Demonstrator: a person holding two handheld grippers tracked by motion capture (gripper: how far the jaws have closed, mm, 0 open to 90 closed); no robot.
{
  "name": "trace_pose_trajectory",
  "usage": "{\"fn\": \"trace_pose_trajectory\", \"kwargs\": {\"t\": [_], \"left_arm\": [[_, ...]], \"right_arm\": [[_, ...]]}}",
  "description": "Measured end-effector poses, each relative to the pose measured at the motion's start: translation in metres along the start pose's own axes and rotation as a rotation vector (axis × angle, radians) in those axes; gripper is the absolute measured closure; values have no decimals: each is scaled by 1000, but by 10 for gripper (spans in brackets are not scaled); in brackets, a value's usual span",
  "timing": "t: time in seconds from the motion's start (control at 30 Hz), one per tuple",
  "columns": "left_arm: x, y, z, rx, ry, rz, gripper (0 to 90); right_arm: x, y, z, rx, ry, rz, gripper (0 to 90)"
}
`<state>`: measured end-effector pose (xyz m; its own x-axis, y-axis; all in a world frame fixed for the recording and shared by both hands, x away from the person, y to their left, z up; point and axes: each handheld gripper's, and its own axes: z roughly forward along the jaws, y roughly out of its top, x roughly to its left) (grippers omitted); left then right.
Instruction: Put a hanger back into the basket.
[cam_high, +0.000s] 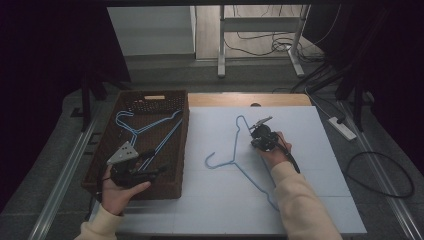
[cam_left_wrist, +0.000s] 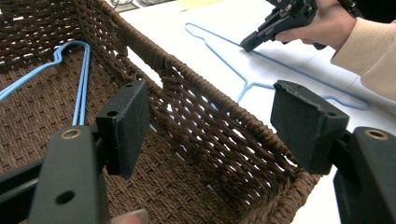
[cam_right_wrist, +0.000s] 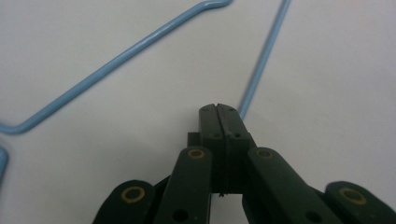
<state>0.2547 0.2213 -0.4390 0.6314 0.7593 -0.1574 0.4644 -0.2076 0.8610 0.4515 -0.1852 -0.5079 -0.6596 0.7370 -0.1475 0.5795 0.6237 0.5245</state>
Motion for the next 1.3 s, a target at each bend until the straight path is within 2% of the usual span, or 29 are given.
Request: {"fn": "trace_pose_trajectory", "kwargs": {"t": [0.27,0.83,0.93,1.0,1.13,1.23,1.3], "left_arm": [[1,0,0,2,2,-1,290],[0,0,1,1,7,0,290],[0,0,-1,-7,13,-2,290],[0,1,-1,-8,13,-2,291],[-1,1,1,-4,10,1,291],[-1,1,2,-1,8,1,291],[-1,1,2,-1,7,0,291]], "right_arm": [[-19,-18,-11,29,-34,64,900],[-29,-49,-33,73,-81,143,900],[-30,-56,-37,64,-80,159,900],[-31,-60,-40,61,-74,169,900],[-29,-65,-44,47,-49,158,900],[-16,-67,-51,20,-1,119,900],[-5,-69,-58,-2,47,93,900]]}}
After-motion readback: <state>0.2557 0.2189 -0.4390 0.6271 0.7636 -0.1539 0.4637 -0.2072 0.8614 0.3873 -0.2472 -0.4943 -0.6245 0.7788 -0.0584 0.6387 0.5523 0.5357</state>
